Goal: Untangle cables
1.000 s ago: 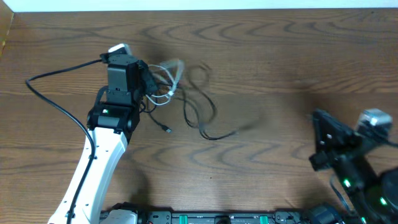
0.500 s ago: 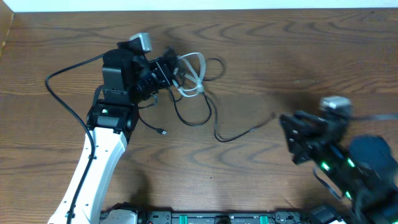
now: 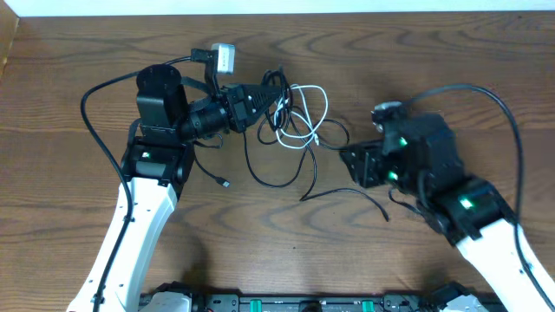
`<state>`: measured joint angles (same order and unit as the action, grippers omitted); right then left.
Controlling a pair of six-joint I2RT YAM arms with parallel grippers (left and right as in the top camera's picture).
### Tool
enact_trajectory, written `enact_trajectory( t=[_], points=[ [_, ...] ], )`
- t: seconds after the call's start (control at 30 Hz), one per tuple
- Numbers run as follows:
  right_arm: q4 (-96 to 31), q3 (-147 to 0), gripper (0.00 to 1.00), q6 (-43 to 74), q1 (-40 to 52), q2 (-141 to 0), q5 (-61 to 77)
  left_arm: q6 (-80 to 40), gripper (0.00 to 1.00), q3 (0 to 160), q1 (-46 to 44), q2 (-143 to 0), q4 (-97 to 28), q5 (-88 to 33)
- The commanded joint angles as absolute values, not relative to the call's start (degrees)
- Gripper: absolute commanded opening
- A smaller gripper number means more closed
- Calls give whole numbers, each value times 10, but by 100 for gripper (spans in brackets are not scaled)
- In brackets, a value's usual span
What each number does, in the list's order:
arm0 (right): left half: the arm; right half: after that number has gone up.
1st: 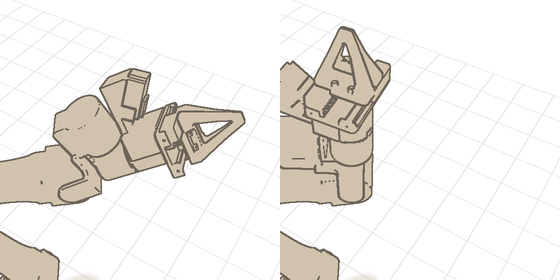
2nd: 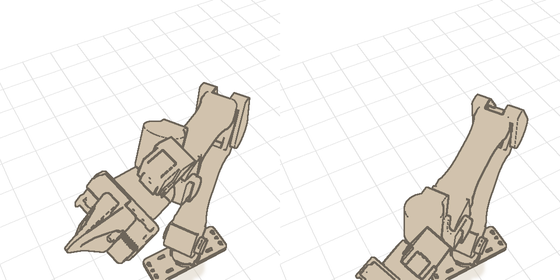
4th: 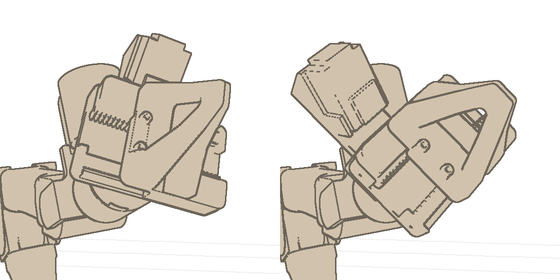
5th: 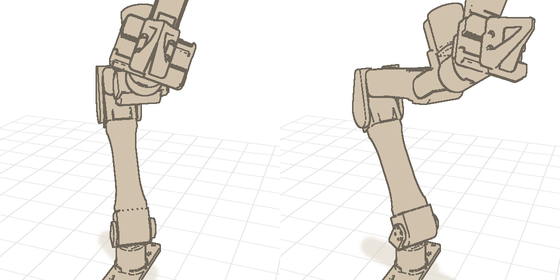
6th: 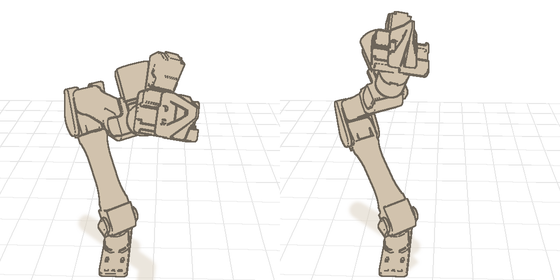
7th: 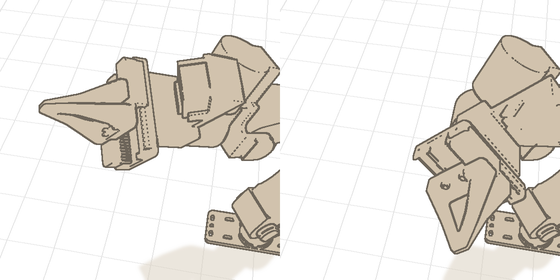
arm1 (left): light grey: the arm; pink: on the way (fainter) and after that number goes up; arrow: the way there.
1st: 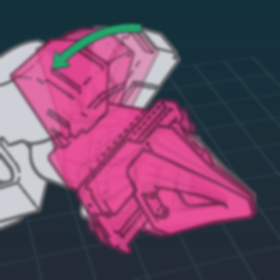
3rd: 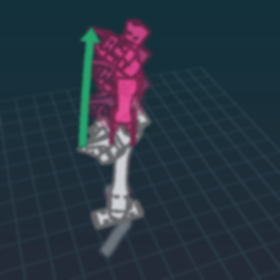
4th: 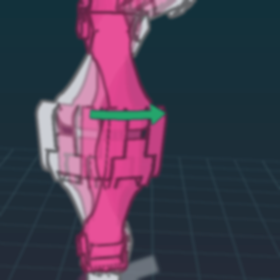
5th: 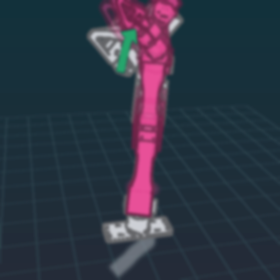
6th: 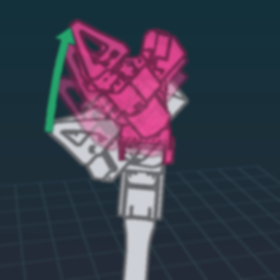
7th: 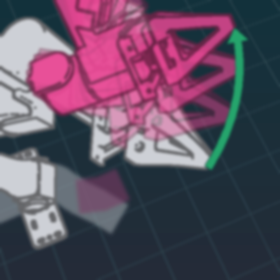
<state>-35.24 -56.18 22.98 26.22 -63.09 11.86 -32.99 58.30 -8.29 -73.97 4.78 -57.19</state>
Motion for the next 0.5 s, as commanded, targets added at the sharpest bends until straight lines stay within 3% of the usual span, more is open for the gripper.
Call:
enact_trajectory(
  t=[0.0,0.1,0.27,0.47],
  points=[
    [-303,-564,52,229,270,-689,119,-338,8,595,-82,-733,63,-640],
    [-251,-564,57,232,277,-736,67,-338,8,595,-82,-733,68,-666],
    [-189,-564,56,253,284,-806,33,-347,8,595,-82,-733,72,-703],
    [-162,-564,25,283,287,-841,-157,-388,8,595,-82,-733,161,-805]
  ],
)
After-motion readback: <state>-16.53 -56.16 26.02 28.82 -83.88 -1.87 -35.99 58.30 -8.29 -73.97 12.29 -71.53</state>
